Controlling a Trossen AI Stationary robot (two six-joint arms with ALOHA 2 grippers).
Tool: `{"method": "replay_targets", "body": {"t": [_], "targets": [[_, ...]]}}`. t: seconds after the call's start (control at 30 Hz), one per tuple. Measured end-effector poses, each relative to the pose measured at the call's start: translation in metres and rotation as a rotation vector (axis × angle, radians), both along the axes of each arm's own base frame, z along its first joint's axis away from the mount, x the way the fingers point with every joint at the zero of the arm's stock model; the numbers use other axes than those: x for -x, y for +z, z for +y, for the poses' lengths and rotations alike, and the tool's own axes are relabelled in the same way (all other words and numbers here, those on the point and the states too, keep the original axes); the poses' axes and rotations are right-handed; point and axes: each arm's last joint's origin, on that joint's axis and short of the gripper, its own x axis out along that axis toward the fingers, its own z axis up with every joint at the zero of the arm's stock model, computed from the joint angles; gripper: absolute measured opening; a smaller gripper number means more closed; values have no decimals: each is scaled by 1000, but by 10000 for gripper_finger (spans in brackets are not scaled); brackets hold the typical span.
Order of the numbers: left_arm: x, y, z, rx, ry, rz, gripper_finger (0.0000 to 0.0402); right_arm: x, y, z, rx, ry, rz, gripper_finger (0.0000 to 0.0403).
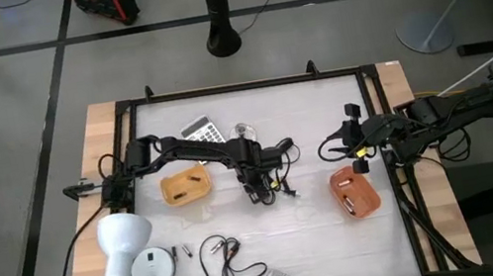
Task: Sort batteries
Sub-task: Put the silver battery into the orange bin
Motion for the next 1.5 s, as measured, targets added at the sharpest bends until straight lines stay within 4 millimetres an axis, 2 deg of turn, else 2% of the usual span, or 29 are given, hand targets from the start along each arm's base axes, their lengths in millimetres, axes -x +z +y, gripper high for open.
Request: {"method": "replay_targets", "body": {"t": [0.33,0.6,0.77,0.93,1.0,1.17,1.3,1.4,1.5], "targets": [[-8,-2,2,-50,8,-94,117,0,0,0,0,0,0,144],[-1,-23,3,-90,2,-124,117,0,0,0,0,0,3,144],[1,-26,3,-92,5,-114,105,0,0,0,0,0,3,144],[2,-21,3,-92,-15,-125,31,0,0,0,0,0,2,144],[2,-21,3,-89,-18,-127,14,0,0,0,0,0,1,144],[2,-19,5,-86,-10,-128,27,0,1,0,-2,0,-5,144],[3,-15,7,-85,-10,-130,11,5,9,-1,-6,-1,-28,144],[6,-5,10,-77,-3,-141,9,17,14,-3,-9,-1,-42,144],[9,15,14,-73,9,-191,14,31,19,-6,-14,-1,-68,144]]}}
